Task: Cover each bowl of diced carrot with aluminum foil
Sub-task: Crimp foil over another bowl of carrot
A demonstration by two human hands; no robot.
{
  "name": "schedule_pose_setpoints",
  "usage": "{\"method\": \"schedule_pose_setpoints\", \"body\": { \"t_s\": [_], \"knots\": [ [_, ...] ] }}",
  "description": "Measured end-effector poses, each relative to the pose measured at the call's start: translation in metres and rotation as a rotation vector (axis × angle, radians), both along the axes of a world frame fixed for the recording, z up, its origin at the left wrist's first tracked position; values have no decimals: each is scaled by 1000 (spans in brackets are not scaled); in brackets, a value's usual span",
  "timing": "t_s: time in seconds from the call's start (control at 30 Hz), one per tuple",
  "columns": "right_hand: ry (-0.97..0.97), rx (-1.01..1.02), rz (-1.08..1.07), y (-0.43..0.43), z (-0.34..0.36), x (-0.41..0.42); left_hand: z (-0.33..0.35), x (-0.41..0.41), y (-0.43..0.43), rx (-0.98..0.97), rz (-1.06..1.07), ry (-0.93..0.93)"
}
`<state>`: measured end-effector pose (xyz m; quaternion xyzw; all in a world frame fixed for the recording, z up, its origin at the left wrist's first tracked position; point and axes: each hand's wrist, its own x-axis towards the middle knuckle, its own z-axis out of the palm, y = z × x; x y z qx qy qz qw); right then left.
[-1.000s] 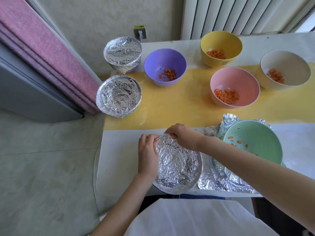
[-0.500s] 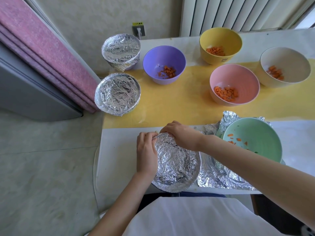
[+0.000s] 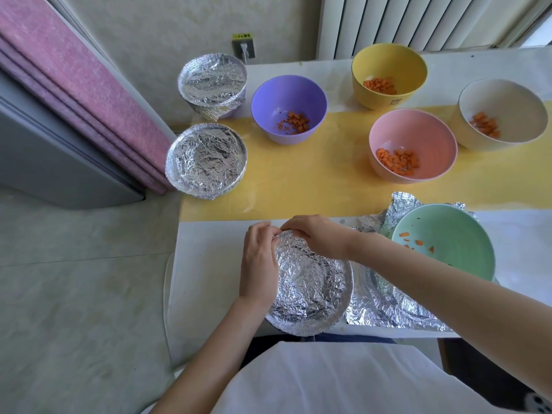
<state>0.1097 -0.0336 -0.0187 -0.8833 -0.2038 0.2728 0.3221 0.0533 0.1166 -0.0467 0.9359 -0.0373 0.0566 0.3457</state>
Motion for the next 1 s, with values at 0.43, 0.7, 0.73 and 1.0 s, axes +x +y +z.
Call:
{"method": "schedule_pose_setpoints", "body": {
  "t_s": [0.43,0.7,0.73,1.0],
  "knots": [
    [-106,-111,88,5,-1,-2,-6,-3,7,22,29,84],
    [-159,-135,-3,11,-2,-4,1,4,11,-65,0,40],
    [-164,-132,-20,10,-2,-5,4,4,11,-100,12,59],
    [-173,-117,-16,4,1,-3,8,-8,3,-147,151,105]
  ]
}}
